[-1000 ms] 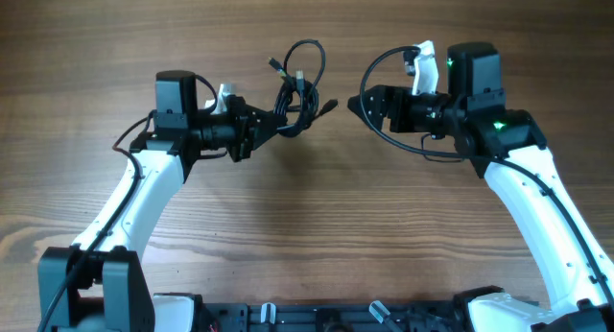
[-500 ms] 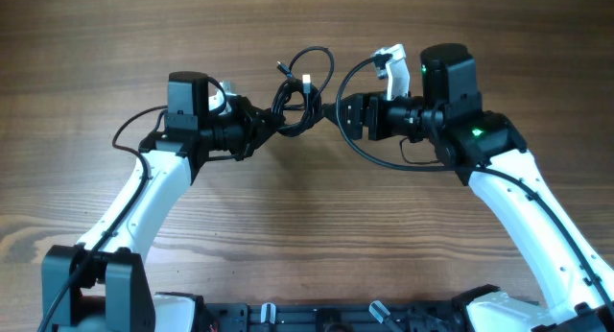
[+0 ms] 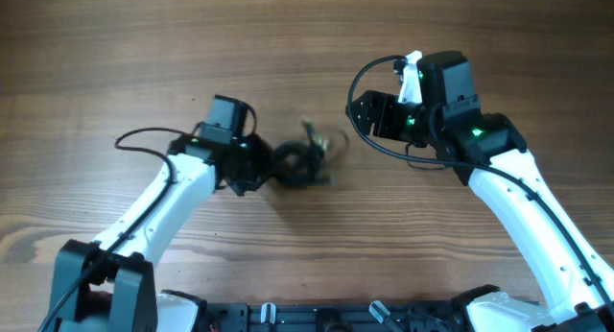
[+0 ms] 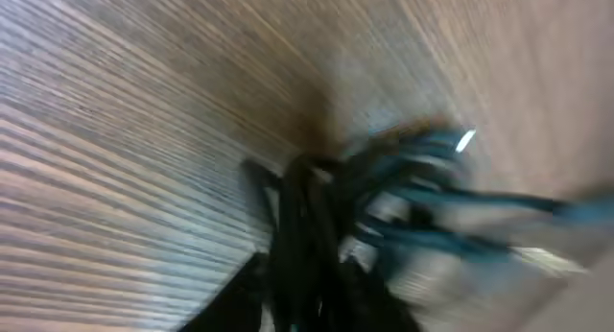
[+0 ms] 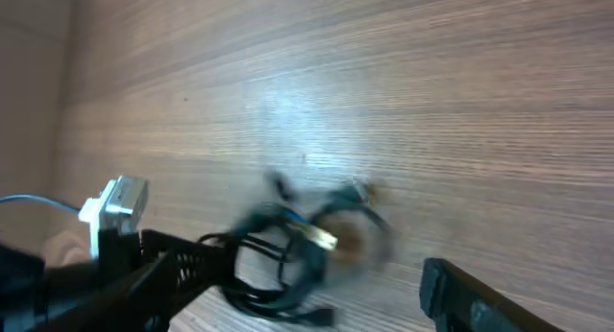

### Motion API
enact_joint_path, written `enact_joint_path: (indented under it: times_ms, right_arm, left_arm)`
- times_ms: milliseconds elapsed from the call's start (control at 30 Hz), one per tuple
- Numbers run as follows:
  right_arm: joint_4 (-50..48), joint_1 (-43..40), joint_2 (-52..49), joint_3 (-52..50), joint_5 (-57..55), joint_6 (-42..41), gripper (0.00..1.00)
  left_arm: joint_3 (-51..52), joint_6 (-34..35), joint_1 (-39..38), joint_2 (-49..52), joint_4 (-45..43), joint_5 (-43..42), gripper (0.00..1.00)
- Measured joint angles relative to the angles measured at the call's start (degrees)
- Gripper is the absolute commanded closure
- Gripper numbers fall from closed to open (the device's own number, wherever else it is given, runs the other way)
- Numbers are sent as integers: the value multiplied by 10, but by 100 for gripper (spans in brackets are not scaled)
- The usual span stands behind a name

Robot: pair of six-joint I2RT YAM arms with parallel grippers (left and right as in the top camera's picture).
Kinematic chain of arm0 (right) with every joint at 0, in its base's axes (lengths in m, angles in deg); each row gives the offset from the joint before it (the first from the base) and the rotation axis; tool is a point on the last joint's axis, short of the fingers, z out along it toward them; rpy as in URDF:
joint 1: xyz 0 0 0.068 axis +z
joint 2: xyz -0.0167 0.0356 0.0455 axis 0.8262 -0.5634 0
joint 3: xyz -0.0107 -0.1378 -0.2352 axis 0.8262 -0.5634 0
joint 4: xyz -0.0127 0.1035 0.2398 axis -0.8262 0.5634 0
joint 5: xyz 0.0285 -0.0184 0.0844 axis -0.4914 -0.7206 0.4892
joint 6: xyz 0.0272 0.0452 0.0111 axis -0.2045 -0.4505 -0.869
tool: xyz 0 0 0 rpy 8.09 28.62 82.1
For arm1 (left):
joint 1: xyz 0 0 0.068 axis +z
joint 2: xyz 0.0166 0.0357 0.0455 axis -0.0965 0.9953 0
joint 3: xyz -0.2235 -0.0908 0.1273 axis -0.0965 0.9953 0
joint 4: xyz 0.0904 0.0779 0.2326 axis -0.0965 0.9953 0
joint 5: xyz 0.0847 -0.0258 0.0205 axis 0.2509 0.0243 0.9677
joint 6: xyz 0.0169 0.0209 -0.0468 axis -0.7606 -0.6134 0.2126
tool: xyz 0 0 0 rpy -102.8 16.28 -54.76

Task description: Untangle cables

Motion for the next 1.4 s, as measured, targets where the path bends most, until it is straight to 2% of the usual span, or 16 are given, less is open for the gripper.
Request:
enact_joint_path:
  times_ms: [33,67,100,300,433,533,600,667,767,900,1167,1200,1267,1300,1333,1400]
  right_arm:
    - [1,0,0,0,-7,0,14]
    - [2,0,0,0,-11,1,12]
    - [3,0,0,0,-13,2,12]
    - [4,-35,0,0,-14,13,12]
    - [8,-60,0,0,-14,14,11]
    - [10,-61,0,0,-14,16,11]
    - [12,-61,0,0,-14,16,11]
    - [12,-61,0,0,-14,16,11]
    - [16,-61,0,0,-14,17,11]
    - [24,-61,0,0,-14,17,11]
    - [24,-61,0,0,-14,17,11]
    - [24,-61,0,0,-14,17,11]
    - [24,-61,0,0,-14,17,11]
    - [24,-61,0,0,-14,17,11]
    - [24,-61,0,0,-14,17,11]
    - [24,-61,0,0,-14,17,11]
  left_arm:
    - [0,-3,-6,0,0,7,27]
    - [0,-17,-20,0,-1,28,19]
    - [0,-41,-23,0,-1,36,18]
    - [-2,-174,-15,0,28,81,27]
    - [-28,-254,-28,-16,26,90,29]
    - [-49,-328,-80,-54,13,94,30]
    - [-52,-386,-130,-59,14,95,35]
    - [-53,-426,-166,-46,13,95,40]
    - [-53,-488,-201,17,2,98,39]
    - [-53,-530,-209,94,-4,132,40]
    - [-53,-548,-209,136,-19,151,48]
    - [-56,-549,-211,140,-19,151,57]
    - [-61,-553,-216,146,-22,157,85]
    - [-61,-553,-221,152,-28,159,93]
    - [-61,-553,-227,157,-35,162,96]
    - [-64,-550,-229,155,-35,164,96]
